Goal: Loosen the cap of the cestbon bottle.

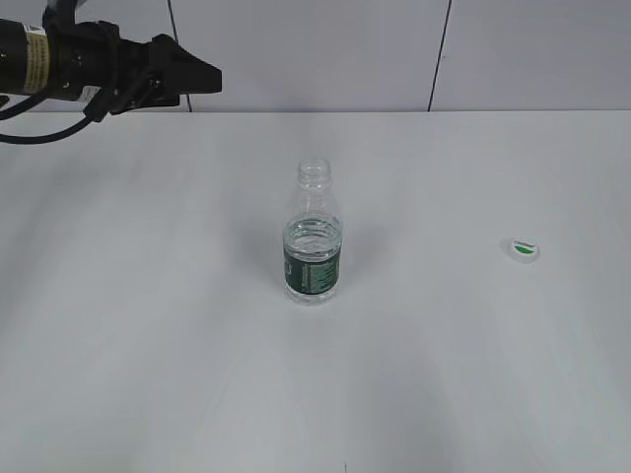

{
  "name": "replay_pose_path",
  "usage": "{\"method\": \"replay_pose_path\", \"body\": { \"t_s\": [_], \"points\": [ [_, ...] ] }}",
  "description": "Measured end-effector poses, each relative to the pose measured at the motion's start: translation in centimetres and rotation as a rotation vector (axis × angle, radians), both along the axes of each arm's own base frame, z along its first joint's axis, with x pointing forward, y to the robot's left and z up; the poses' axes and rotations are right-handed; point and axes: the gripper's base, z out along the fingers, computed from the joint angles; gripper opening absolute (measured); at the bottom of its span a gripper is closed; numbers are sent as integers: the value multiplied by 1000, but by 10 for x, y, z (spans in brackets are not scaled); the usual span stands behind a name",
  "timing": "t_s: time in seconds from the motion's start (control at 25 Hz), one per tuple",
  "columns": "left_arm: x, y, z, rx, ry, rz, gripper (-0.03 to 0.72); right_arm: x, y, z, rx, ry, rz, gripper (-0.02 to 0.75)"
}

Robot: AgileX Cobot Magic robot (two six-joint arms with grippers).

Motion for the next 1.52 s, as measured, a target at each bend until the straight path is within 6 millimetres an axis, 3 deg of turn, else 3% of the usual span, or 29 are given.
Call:
{"method": "replay_pose_path", "body": {
  "t_s": [0.4, 0.8, 1.52],
  "points": [
    [-3, -1, 7, -12, -11, -13, 564, -41, -6, -1, 27, -241, -3, 440],
    [-4, -2, 9, -18, -13, -22, 564, -44, -6, -17, 15, -97, -2, 440],
    [-5, 1, 6, 60, -24, -35, 564, -43, -7, -18, 22, -87, -20, 440]
  ]
}}
